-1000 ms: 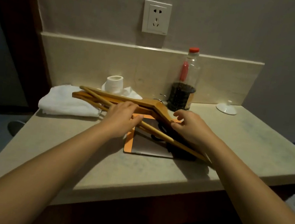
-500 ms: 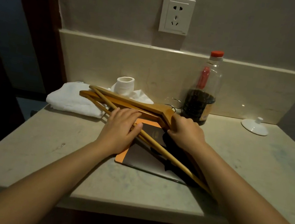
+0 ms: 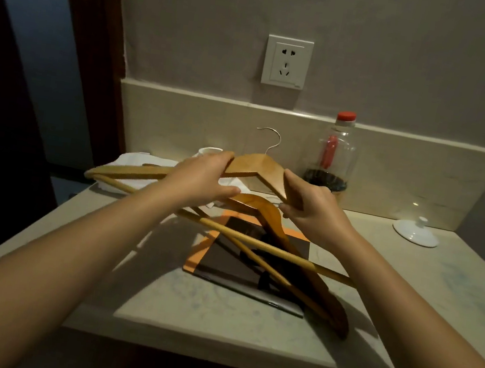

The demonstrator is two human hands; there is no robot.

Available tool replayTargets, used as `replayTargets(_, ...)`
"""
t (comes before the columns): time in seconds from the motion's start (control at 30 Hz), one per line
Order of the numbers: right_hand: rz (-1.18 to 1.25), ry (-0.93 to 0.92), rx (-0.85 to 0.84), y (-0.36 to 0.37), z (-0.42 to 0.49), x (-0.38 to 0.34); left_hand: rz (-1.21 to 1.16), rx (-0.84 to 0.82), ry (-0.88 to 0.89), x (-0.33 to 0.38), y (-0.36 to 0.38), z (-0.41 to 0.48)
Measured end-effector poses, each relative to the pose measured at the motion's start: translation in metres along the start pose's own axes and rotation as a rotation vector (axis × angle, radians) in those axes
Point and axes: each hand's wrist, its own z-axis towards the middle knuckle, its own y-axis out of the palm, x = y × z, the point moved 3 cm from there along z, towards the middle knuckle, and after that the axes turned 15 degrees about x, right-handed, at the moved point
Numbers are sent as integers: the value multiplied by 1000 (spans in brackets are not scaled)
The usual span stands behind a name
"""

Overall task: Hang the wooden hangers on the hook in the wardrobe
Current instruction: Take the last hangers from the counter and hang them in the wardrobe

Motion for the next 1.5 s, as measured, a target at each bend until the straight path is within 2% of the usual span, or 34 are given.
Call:
replayTargets(0.17,8,-85,-3,-8,1,-3,-336,-178,-253,-13,-13,7)
replayTargets(0.27,46,-76,16,-14,5,-2,-500,-266,-324,-17,-16,2)
replayTargets(0.37,42,-88,27,-16,7,-4,-565,-209,-351,-16,-20,-3)
replayTargets(0.5,24,-188,126,-23,5,-11,-599,-131,-414,-22,-25,-10)
replayTargets(0.7,98,-144,188,-30,-6,-1,-615,182,-583,-52,-35,-27)
replayTargets(0.8,85,-2,43,-16,-9,7,-636,229,-613,-55,-34,-38)
replayTargets(0.93,37,204,-204,16,-13,15,-605,297,-568,-49,-33,-49)
replayTargets(1.03,-5,269,-292,37,-18,15,-620,349,-597,-49,-32,-57)
replayTargets(1.1,-31,289,-273,49,-20,17,-664,372,-639,-51,-33,-63)
replayTargets(1.23,-41,300,-116,57,-22,21,-707,417,-716,-55,-34,-75)
replayTargets(1.4,61,318,1,50,-19,28,-722,465,-735,-53,-37,-84)
replayTargets(1.5,170,401,48,39,-14,32,-745,501,-744,-49,-36,-87)
